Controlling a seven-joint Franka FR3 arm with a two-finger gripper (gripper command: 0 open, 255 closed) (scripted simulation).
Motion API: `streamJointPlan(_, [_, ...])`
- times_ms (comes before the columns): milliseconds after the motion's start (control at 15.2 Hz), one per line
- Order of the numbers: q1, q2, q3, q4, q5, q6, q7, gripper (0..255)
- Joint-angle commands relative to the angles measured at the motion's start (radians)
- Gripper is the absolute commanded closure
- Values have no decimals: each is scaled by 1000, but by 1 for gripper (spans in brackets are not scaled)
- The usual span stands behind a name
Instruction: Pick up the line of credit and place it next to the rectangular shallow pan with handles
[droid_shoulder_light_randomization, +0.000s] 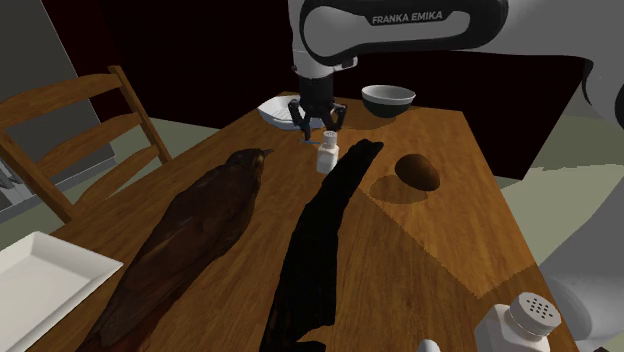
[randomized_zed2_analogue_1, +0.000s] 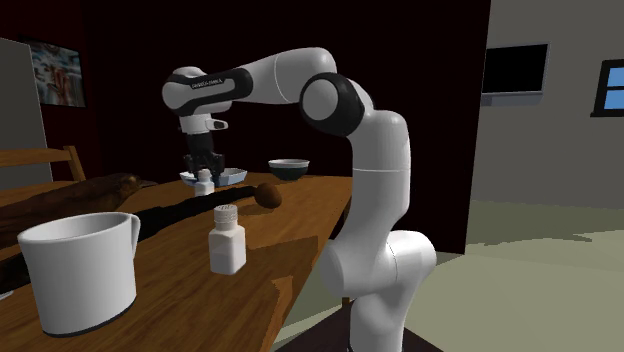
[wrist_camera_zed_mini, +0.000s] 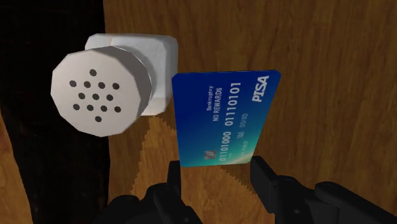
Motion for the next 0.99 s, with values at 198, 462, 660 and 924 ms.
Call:
streamJointPlan(198, [-4,-7,-3,-64,4,59,3,255])
streamJointPlan(462, [-4,-7,-3,-64,4,59,3,255])
streamJointPlan(660, [-4,-7,-3,-64,4,58,3,255])
streamJointPlan(924, [-4,-7,-3,-64,4,58,3,0])
